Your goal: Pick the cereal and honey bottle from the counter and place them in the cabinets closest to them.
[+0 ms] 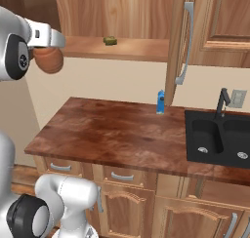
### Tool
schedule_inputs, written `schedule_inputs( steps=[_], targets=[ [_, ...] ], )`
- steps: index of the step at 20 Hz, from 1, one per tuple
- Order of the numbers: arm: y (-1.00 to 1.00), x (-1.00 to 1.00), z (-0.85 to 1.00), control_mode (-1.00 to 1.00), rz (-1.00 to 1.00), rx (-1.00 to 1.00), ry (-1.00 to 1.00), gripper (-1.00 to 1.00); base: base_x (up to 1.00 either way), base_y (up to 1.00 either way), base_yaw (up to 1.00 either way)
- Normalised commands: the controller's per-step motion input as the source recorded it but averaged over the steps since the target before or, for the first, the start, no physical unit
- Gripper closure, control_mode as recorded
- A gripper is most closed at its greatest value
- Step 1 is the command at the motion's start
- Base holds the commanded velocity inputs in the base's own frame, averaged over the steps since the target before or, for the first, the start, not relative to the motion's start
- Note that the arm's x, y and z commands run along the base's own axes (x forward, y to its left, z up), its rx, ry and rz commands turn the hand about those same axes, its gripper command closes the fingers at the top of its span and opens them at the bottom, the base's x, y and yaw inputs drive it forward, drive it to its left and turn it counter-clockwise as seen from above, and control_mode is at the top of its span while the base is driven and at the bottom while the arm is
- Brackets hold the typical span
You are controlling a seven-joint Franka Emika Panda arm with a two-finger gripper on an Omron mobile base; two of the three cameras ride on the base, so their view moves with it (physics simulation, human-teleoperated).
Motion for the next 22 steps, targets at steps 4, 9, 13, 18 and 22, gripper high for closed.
schedule_inputs(
  steps=[4,9,13,18,22],
  targets=[
    [0.0,0.04,0.0,-1.0,0.0,0.0,-0.02,1.0,0.0,0.0,0.0],
    [0.0,0.11,-0.01,-1.0,0.0,0.0,-0.03,1.0,0.0,0.0,0.0],
    [0.0,0.2,0.0,-1.0,0.0,0.0,-0.03,1.0,0.0,0.0,0.0],
    [0.0,0.33,0.03,-1.0,0.0,0.01,0.0,1.0,0.0,0.0,0.0],
    [0.0,0.38,0.1,-1.0,-0.02,0.03,0.0,1.0,0.0,0.0,0.0]
  ],
)
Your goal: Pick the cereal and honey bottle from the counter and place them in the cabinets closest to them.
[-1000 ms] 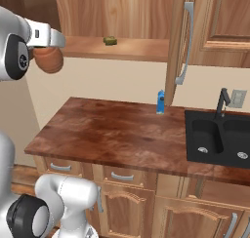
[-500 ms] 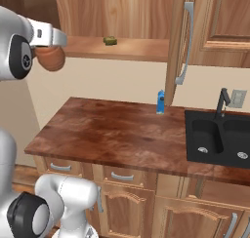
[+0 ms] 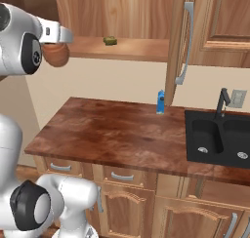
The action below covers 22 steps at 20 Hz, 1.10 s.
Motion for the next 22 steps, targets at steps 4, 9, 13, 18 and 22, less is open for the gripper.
schedule_inputs(
  steps=[4,9,13,18,22],
  targets=[
    [0.0,0.35,0.22,-1.0,-0.03,0.03,0.0,1.0,0.0,0.0,0.0],
    [0.0,0.32,0.26,-1.0,-0.03,0.01,0.01,1.0,0.0,0.0,0.0],
    [0.0,0.31,0.16,-1.0,-0.03,0.0,0.01,1.0,0.0,0.0,0.0],
    [0.0,0.29,0.05,-1.0,-0.01,0.0,0.02,1.0,0.0,0.0,0.0],
    [0.0,0.0,0.01,-1.0,0.0,0.0,0.0,1.0,0.0,0.0,0.0]
  ],
)
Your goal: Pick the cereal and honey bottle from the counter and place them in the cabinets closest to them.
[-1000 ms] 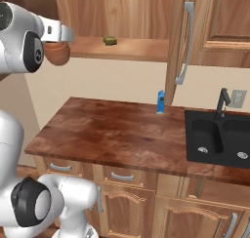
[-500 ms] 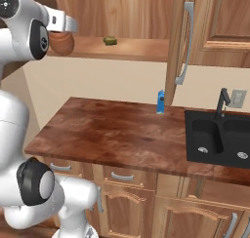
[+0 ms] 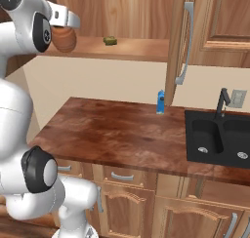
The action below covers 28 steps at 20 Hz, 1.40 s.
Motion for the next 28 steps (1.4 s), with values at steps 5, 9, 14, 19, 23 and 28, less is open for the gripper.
schedule_inputs(
  steps=[5,9,14,19,23,28],
  targets=[
    [0.0,0.02,-0.02,-1.0,0.0,0.0,0.0,1.0,0.0,0.0,0.0],
    [0.0,0.05,-0.11,-1.0,0.0,-0.02,0.0,1.0,0.0,0.0,0.0],
    [0.0,0.13,-0.07,-1.0,0.0,-0.02,0.0,1.0,0.0,0.0,0.0],
    [0.0,0.34,0.0,-1.0,0.0,0.0,0.0,1.0,0.0,0.0,0.0],
    [0.0,0.42,0.0,-1.0,0.0,0.0,0.01,1.0,0.0,0.0,0.0],
    [0.0,0.45,0.0,-1.0,0.0,0.0,0.03,1.0,0.0,0.0,0.0]
  ],
)
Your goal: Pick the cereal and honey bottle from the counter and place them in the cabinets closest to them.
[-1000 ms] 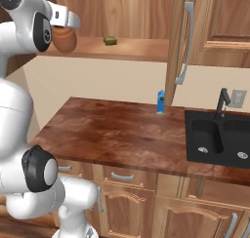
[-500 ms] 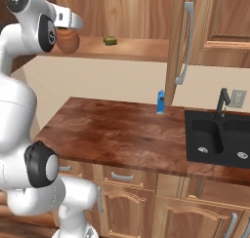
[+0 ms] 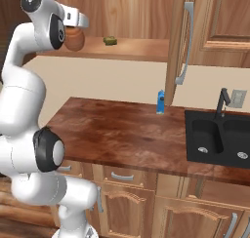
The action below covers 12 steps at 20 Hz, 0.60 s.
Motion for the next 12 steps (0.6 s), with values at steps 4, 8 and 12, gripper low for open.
schedule_inputs(
  steps=[4,8,12],
  targets=[
    [0.01,0.47,0.0,-1.0,0.0,-0.02,0.06,1.0,0.0,0.0,0.0],
    [0.04,0.41,-0.01,-1.0,0.0,-0.05,0.07,1.0,0.0,0.0,0.0],
    [0.06,0.34,-0.09,-1.0,0.0,-0.09,0.08,1.0,0.0,0.0,0.0]
  ],
)
